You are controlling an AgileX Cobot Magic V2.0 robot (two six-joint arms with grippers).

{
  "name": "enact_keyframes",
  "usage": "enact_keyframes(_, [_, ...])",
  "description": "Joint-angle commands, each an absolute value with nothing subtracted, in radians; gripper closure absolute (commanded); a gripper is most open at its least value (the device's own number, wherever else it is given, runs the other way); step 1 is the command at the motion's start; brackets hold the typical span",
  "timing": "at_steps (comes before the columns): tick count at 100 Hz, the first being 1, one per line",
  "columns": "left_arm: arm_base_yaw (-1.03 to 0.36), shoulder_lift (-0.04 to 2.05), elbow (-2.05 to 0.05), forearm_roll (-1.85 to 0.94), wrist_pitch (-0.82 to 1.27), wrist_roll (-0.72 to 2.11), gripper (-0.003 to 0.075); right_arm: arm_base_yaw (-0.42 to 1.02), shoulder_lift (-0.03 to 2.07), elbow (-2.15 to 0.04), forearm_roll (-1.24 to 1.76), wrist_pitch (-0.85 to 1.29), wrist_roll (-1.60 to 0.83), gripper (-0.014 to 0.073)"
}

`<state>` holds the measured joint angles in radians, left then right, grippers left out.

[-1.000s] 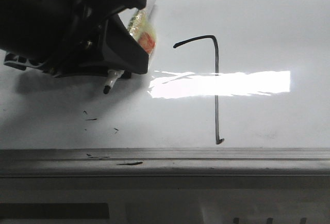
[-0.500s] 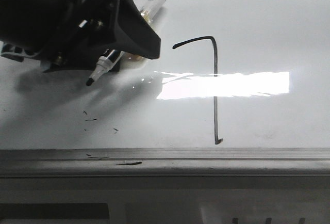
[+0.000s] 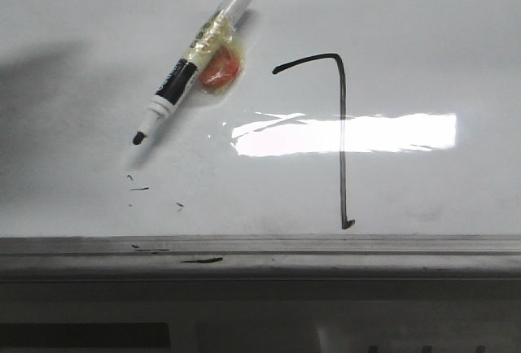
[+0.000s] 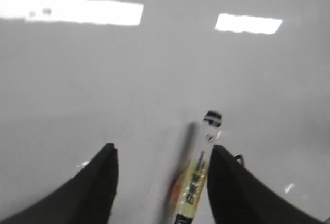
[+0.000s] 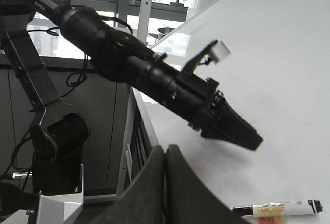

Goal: Write number 7 on whiteboard

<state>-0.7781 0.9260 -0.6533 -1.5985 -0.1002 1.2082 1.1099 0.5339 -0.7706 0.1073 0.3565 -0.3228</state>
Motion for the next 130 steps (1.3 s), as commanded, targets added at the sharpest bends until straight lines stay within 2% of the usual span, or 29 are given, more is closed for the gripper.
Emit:
enact_keyframes(1, [-0.778, 0.790, -0.667, -1.525, -0.078, 1.213, 0.0563, 1.108, 0.502, -0.800, 0.085, 0.325, -0.330, 0.0643])
enact_keyframes(10, [-0.778, 0.651, -0.635, -1.438, -0.017, 1.215, 0.0741, 1.108, 0.440, -0.800, 0.027, 0.451, -0.330, 0.0635])
enact_keyframes(26, [-0.778, 0.461, -0.558, -1.351, 0.073, 1.216, 0.0741, 1.108, 0.321, -0.795, -0.079, 0.633, -0.217, 0.0636])
enact_keyframes(41, [-0.778, 0.383, -0.477, -1.357, 0.076, 1.216, 0.0741, 1.108, 0.245, -0.795, -0.090, 0.699, -0.201, 0.0636])
enact_keyframes(113, [-0.778, 0.376, -0.351, -1.357, 0.076, 1.216, 0.0741, 1.108, 0.239, -0.795, -0.086, 0.714, -0.201, 0.0636])
enact_keyframes(130, [-0.773, 0.359, -0.351, -1.193, 0.000, 1.286, 0.0741, 1.108, 0.239, -0.795, -0.086, 0.714, -0.201, 0.0636])
